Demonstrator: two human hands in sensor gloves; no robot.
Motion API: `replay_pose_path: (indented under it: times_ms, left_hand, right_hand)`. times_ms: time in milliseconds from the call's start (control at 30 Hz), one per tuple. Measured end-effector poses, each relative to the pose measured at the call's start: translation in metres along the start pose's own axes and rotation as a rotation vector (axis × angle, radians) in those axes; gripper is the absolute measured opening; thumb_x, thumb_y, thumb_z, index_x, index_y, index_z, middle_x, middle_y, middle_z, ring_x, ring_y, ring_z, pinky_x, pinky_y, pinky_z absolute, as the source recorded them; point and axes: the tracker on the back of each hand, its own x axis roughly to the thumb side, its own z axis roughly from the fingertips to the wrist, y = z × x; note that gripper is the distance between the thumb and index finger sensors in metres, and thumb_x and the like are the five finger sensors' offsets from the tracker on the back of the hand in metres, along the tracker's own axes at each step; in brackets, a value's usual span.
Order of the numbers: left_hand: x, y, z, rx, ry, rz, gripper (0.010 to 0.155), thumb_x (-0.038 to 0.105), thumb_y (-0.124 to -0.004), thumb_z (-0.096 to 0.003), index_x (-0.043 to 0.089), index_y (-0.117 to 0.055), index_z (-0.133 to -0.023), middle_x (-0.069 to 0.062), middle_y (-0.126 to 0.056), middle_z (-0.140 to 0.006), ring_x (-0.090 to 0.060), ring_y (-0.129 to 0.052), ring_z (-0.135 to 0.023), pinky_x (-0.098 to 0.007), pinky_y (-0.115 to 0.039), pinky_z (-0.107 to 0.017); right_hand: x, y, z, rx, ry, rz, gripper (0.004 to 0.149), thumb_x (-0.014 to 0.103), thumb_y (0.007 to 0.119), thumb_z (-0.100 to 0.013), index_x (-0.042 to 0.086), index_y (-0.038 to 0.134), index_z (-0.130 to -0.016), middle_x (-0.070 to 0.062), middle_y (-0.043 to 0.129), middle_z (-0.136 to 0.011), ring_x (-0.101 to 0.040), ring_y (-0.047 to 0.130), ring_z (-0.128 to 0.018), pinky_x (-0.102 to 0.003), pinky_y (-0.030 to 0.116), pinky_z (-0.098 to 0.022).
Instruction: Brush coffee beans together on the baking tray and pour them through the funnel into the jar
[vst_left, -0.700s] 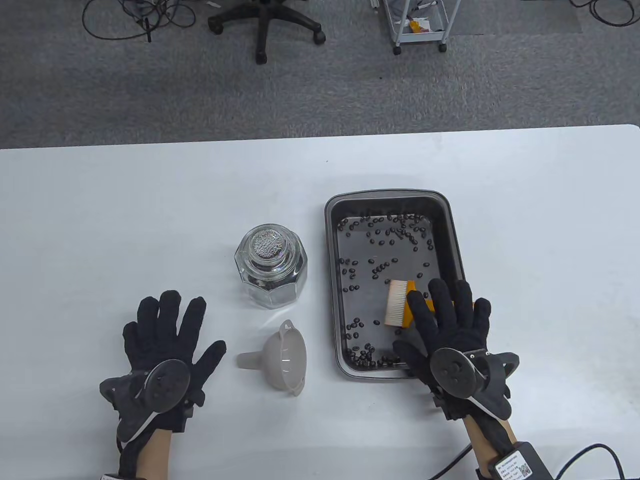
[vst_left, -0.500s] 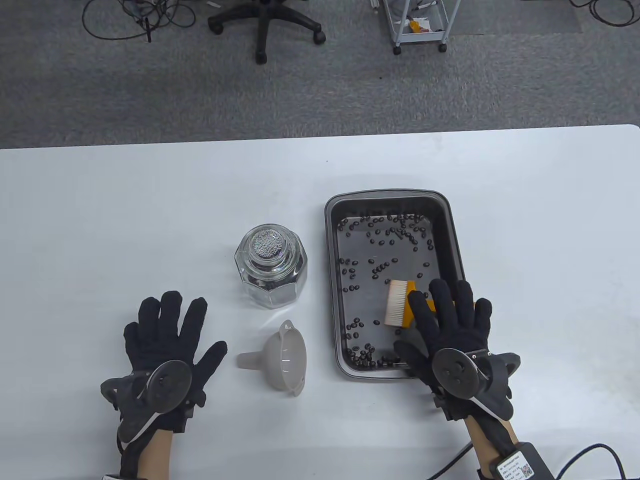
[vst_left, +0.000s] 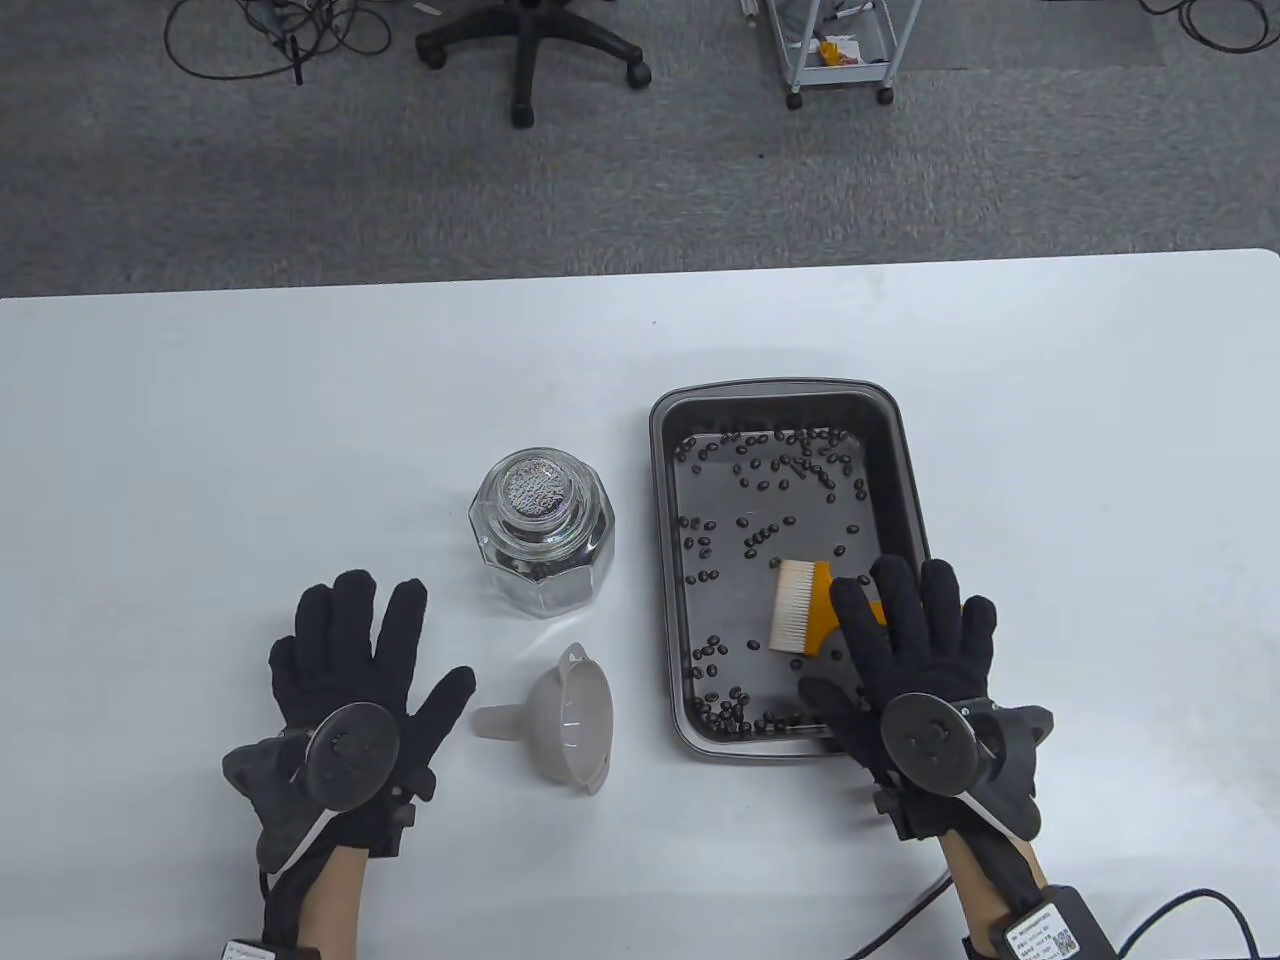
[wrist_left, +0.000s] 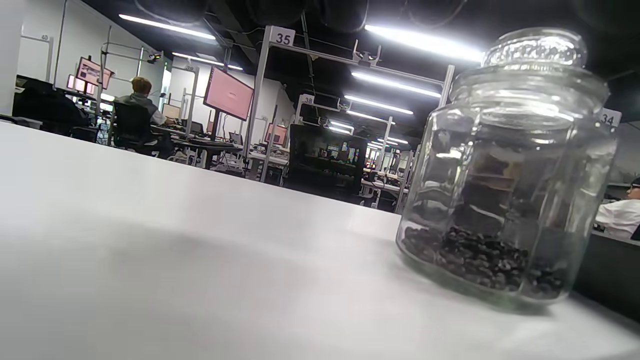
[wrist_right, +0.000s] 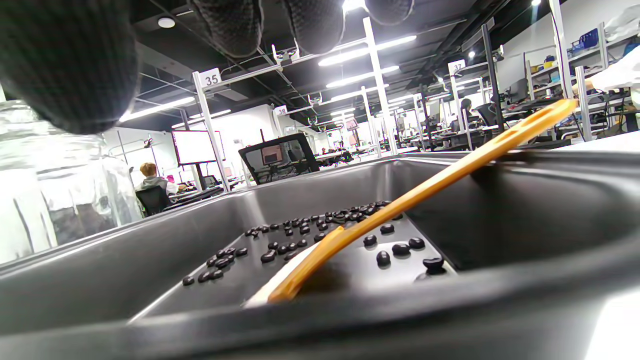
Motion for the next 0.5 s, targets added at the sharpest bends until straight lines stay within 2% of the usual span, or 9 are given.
replay_pose_path:
  times_ms: [200,500]
  left_hand:
    - [0.023,0.026,-0.021,0.006,-0.014,-0.034,0.086,0.088,-0.061,-0.0381,0.052,-0.032,-0.112,0.005,-0.033,-0.128,-0.034,-0.037,-0.119,-0.067,-0.043,-0.080]
    - [0.059,0.045,-0.061,-0.054,-0.014,0.016,0.089,0.088,-0.061,-0.0374,0.051,-0.030,-0.112,0.005,-0.034,-0.129,-0.033,-0.038,-0.120,-0.067,-0.042,-0.081]
  right_hand:
    - [-0.002,-0.001,0.000,0.012,-0.005,-0.007,0.083,0.073,0.080,-0.035,0.042,0.047,-0.104,-0.002,0.044,-0.120,-0.038,0.036,-0.110,-0.066,0.033,-0.075]
    - [-0.003,-0.001,-0.001,0.027,0.000,-0.003,0.083,0.073,0.080,-0.035,0.042,0.047,-0.104,-0.002,0.044,-0.120,-0.038,0.036,-0.110,-0.065,0.034,-0.075]
